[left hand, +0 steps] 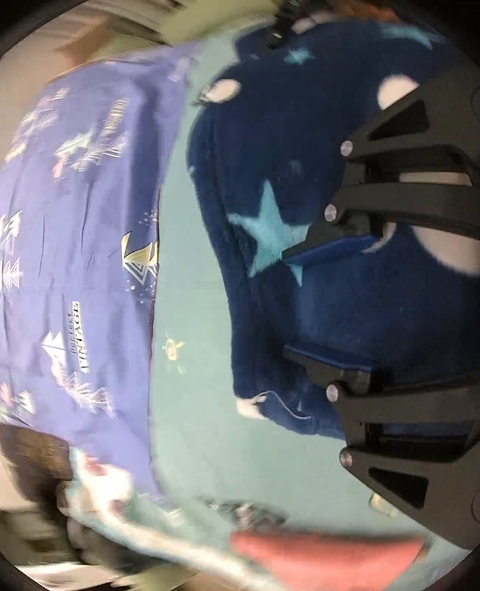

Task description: Fold small clothes

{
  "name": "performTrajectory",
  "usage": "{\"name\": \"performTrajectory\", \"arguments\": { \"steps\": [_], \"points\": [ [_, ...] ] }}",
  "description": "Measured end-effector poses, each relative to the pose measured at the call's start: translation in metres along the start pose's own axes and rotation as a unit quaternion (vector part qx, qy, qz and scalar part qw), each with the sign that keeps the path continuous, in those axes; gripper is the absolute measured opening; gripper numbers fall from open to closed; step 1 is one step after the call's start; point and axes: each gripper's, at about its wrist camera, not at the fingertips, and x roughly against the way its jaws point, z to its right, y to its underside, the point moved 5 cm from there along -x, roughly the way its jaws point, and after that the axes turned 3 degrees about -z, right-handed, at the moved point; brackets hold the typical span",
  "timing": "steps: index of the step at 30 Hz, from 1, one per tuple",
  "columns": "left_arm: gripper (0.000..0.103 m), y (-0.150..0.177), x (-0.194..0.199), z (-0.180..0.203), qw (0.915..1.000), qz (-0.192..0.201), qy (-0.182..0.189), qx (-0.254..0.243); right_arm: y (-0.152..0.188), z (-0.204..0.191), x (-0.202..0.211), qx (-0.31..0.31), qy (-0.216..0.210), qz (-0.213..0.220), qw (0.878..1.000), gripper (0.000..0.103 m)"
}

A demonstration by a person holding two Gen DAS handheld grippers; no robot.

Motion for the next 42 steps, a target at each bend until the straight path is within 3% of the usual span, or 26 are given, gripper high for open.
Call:
{"name": "performTrajectory", "arguments": {
  "steps": [5,8,9,11,13,16,21,25,28,31,35,36,37,38,39,42],
  "points": [
    [0.047,0.007,0.037,-0.008,0.9992,0.035,0.008,0.016,0.008,0.002,0.035,-0.015,-0.012,0.009,1.0,0.031],
    [0.051,0.034,0.083,-0.014,0.9978,0.052,0.041,0.003,0.035,0.007,0.083,-0.007,-0.047,0.006,0.999,0.036],
    [0.059,0.045,0.096,-0.017,0.9972,0.055,0.05,-0.002,0.045,0.008,0.097,0.001,-0.048,0.005,0.999,0.045],
    [0.065,0.077,0.124,-0.028,0.9964,0.057,0.061,-0.017,0.079,0.018,0.133,0.021,-0.033,0.006,0.999,0.063],
    [0.068,0.109,0.142,-0.038,0.996,0.047,0.071,-0.026,0.107,0.033,0.157,0.017,-0.031,0.001,0.999,0.065],
    [0.07,0.156,0.163,-0.056,0.9951,0.022,0.096,-0.011,0.158,0.062,0.193,-0.041,-0.053,-0.003,0.998,0.066],
    [0.074,0.208,0.17,-0.064,0.9753,-0.031,0.208,0.067,0.217,0.09,0.205,-0.148,-0.141,-0.021,0.979,0.072],
    [0.074,0.214,0.152,-0.042,0.9731,-0.045,0.215,0.069,0.221,0.088,0.182,-0.199,-0.193,-0.029,0.96,0.072],
    [0.074,0.204,0.134,-0.033,0.9701,-0.034,0.219,0.1,0.202,0.079,0.169,-0.19,-0.197,-0.004,0.962,0.077],
    [0.077,0.187,0.118,-0.035,0.9573,-0.021,0.239,0.161,0.179,0.067,0.147,-0.188,-0.202,-0.004,0.961,0.085],
    [0.074,0.178,0.112,-0.035,0.9538,-0.012,0.243,0.176,0.163,0.058,0.129,-0.184,-0.175,0.0,0.967,0.088],
    [0.06,0.177,0.111,-0.036,0.9558,-0.009,0.237,0.174,0.162,0.056,0.128,-0.184,-0.17,0.008,0.968,0.088],
    [0.05,0.178,0.111,-0.037,0.9579,-0.008,0.23,0.172,0.162,0.056,0.129,-0.184,-0.165,0.014,0.969,0.08],
    [0.041,0.178,0.11,-0.036,0.9546,-0.013,0.24,0.175,0.162,0.056,0.131,-0.179,-0.149,0.022,0.972,0.052],
    [0.036,0.177,0.109,-0.038,0.9508,-0.013,0.247,0.186,0.162,0.056,0.132,-0.171,-0.14,0.022,0.975,0.035],
    [0.032,0.173,0.13,-0.036,0.9494,0.005,0.254,0.185,0.161,0.054,0.147,-0.175,-0.163,0.037,0.97,0.024]
  ]
}}
